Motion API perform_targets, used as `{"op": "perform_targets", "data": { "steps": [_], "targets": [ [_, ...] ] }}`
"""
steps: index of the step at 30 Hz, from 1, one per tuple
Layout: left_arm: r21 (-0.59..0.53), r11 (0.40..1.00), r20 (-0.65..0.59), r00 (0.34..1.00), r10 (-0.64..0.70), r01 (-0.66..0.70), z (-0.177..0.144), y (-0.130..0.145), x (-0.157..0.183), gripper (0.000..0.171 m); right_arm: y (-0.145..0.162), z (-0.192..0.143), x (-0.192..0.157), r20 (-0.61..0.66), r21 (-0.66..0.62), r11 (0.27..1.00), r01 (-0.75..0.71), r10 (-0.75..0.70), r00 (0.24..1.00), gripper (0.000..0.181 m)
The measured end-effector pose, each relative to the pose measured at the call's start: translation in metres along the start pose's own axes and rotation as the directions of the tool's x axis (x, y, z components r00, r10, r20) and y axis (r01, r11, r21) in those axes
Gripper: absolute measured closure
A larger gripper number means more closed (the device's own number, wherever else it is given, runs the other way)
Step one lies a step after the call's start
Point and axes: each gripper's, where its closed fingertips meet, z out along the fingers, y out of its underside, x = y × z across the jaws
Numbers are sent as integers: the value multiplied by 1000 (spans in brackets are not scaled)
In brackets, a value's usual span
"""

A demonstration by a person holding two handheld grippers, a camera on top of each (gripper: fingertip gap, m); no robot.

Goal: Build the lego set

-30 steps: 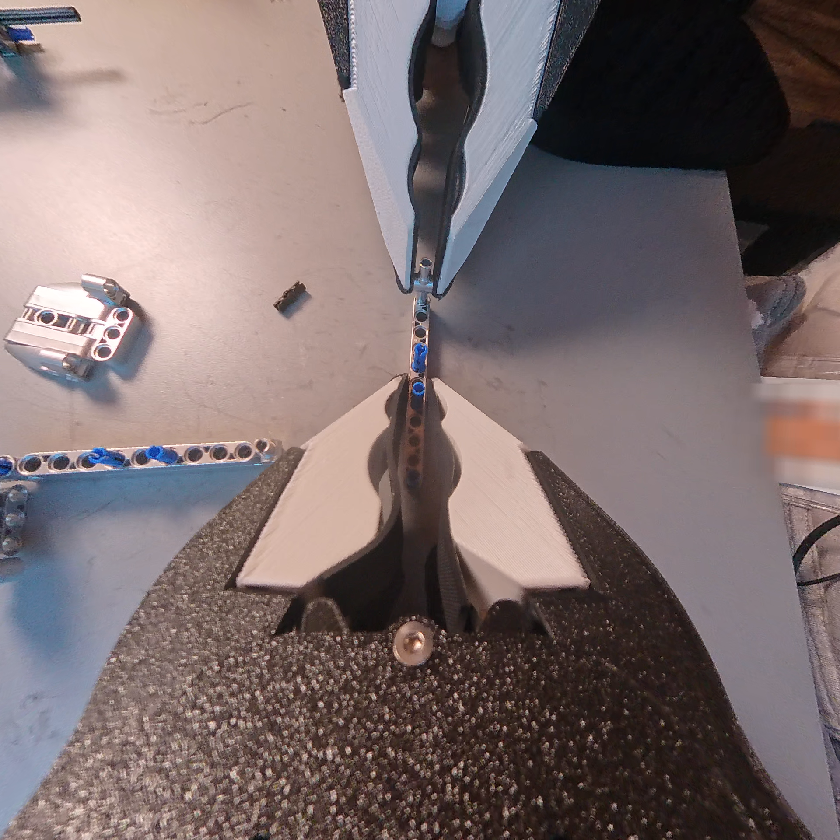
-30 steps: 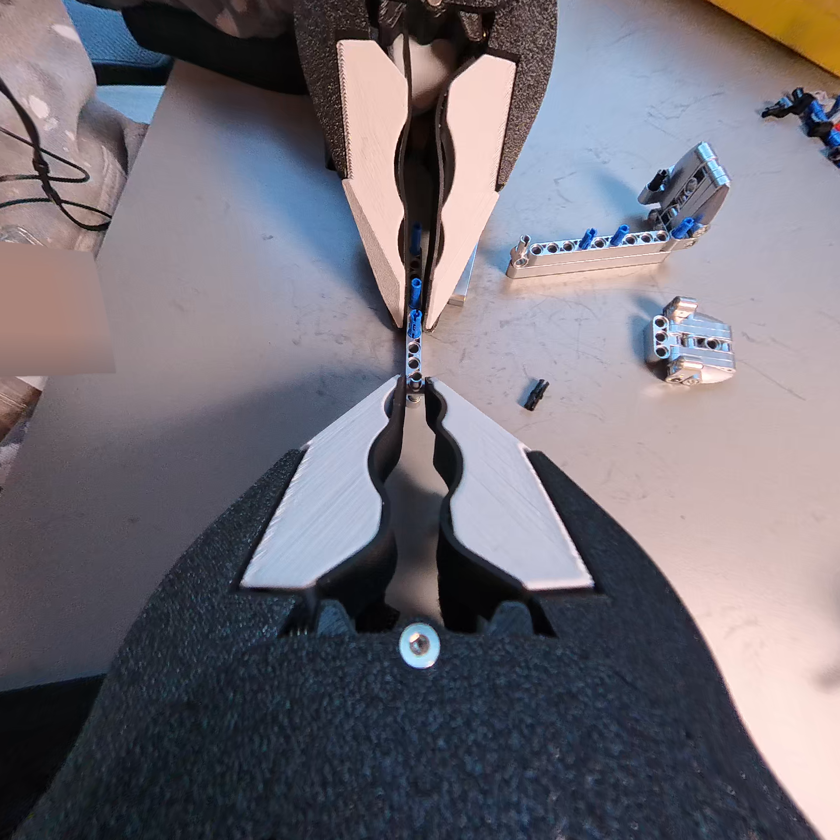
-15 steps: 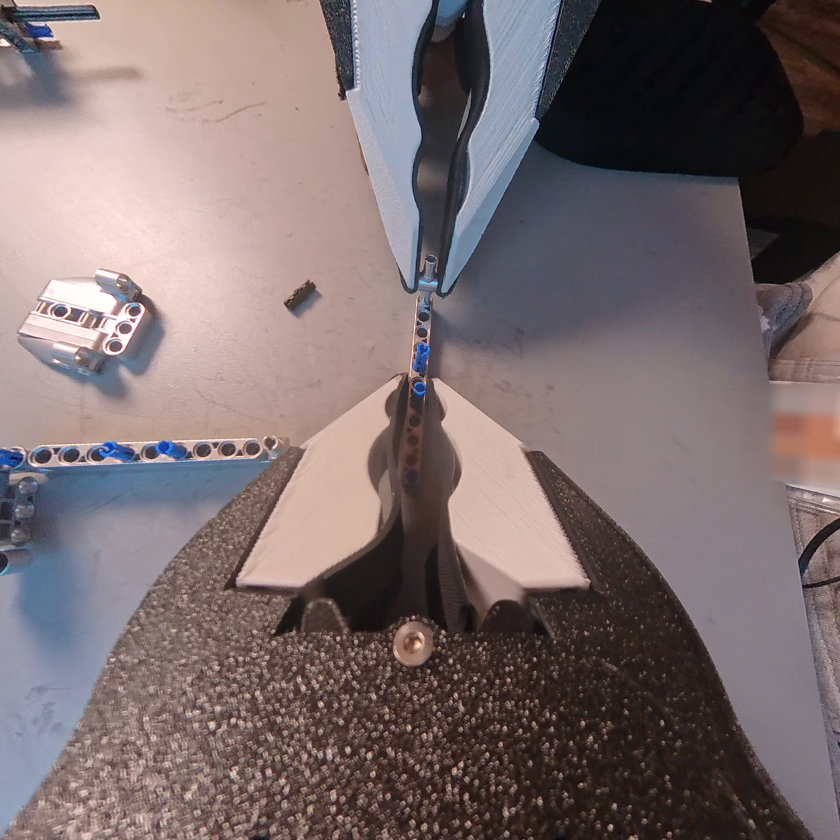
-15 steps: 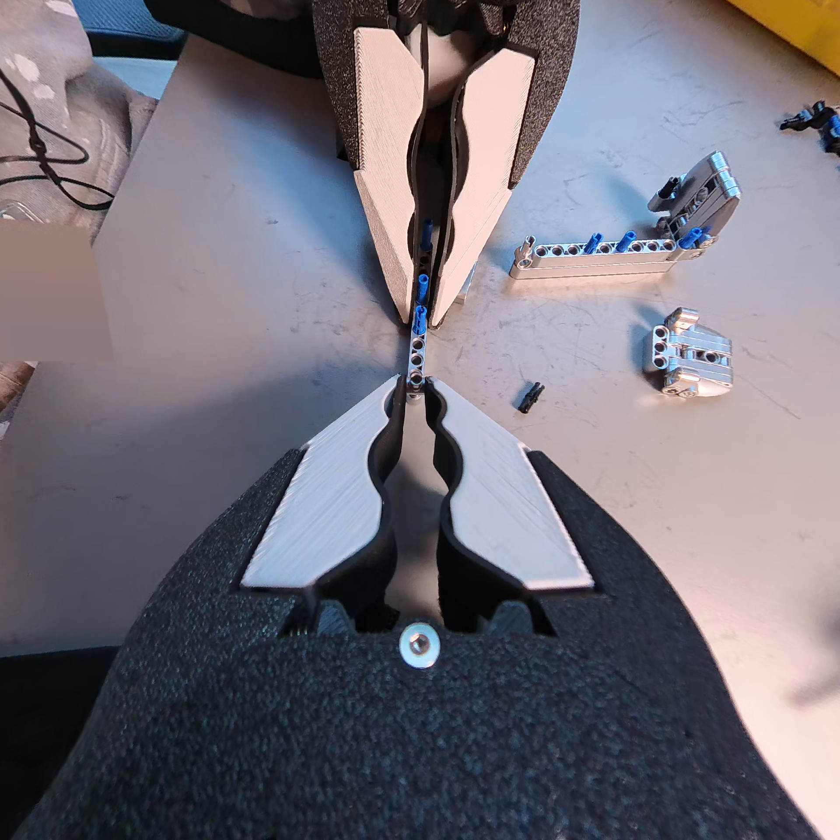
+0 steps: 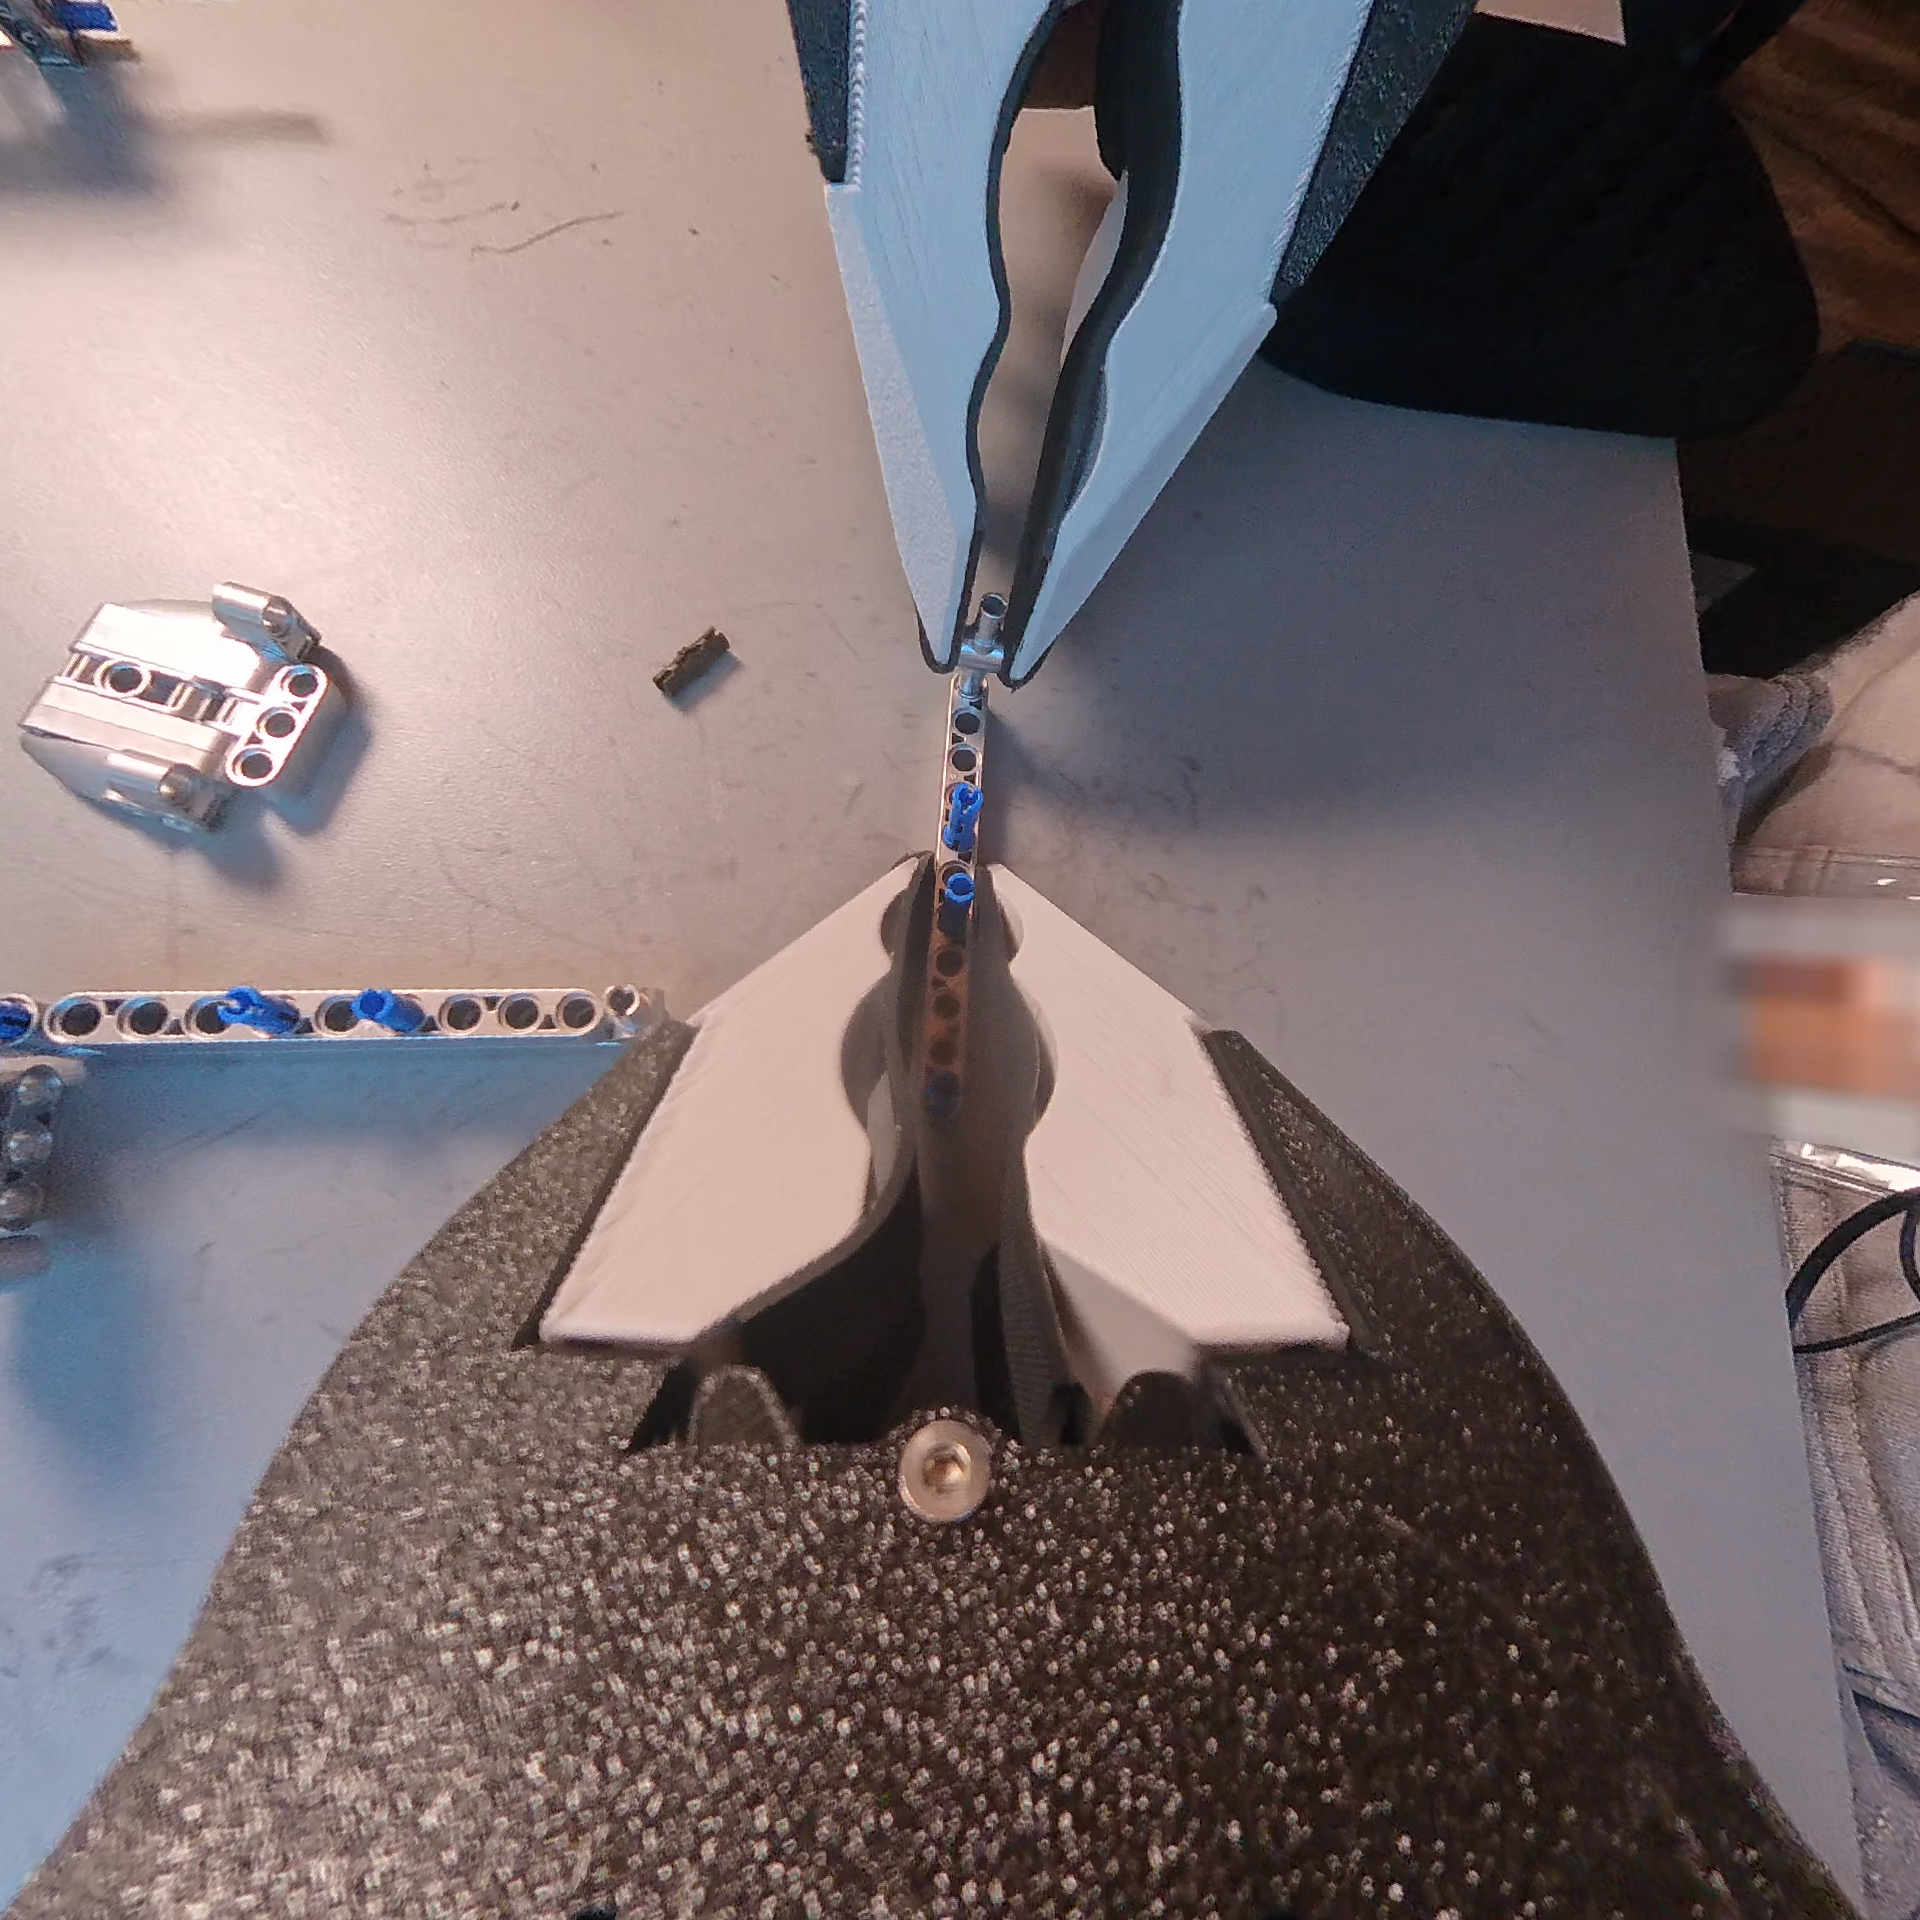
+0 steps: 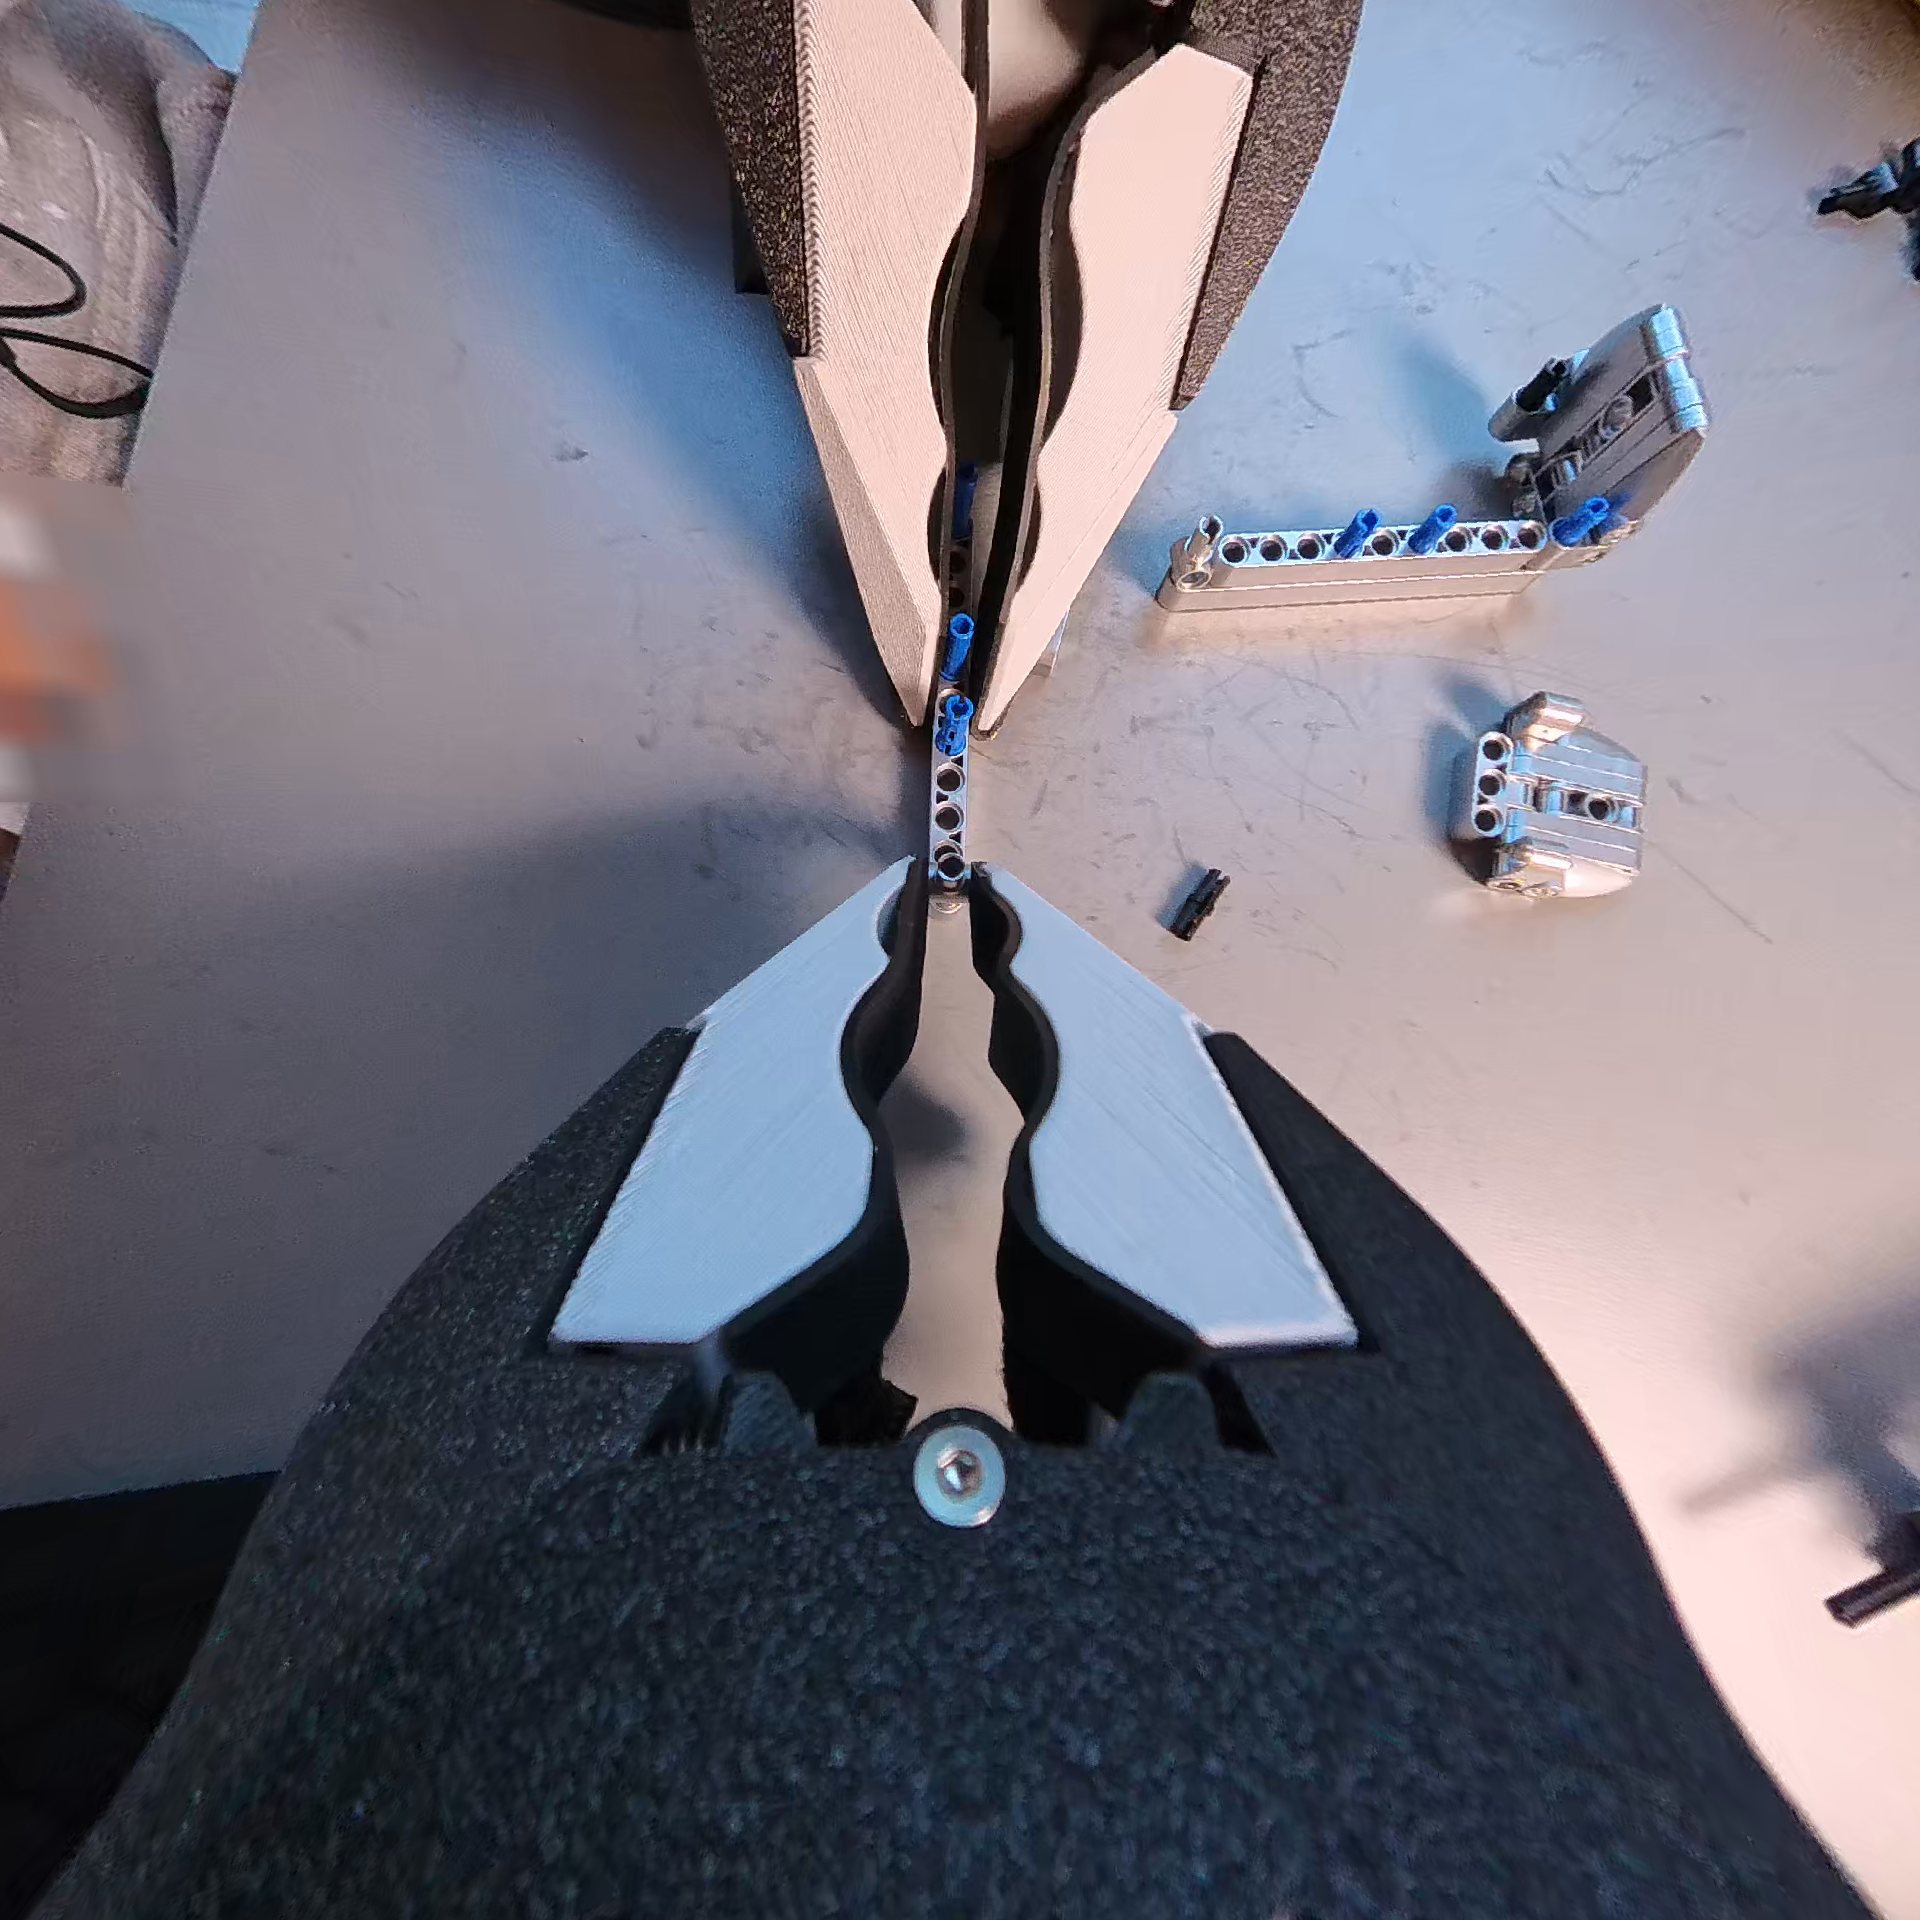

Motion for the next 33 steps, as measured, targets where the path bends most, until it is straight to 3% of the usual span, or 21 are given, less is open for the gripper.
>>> {"op": "perform_targets", "data": {
  "steps": [12, 18, 27, 31, 33],
  "targets": [
    [3, 999, 3, 999, -44, 44, 0, 0, -1, 167, 0, 1, 2, -6, 3, 997, -78, 78, 997, 176],
    [2, 999, 7, 999, -46, 46, 0, -1, -1, 167, -2, 9, 1, -14, -81, 997, 13, -15, 1000, 176],
    [4, 999, -5, 999, -55, 55, 0, -1, -1, 167, -6, -1, 9, 40, 177, 964, -201, 197, 980, 175],
    [5, 1000, 7, 1000, -29, 29, -1, 0, 0, 166, -32, -26, 26, 63, 363, 880, -307, 305, 950, 174],
    [29, 999, 3, 1000, -27, 27, -4, -3, 1, 151, -45, -36, 31, 92, 446, 825, -348, 345, 934, 174]
  ]
}}
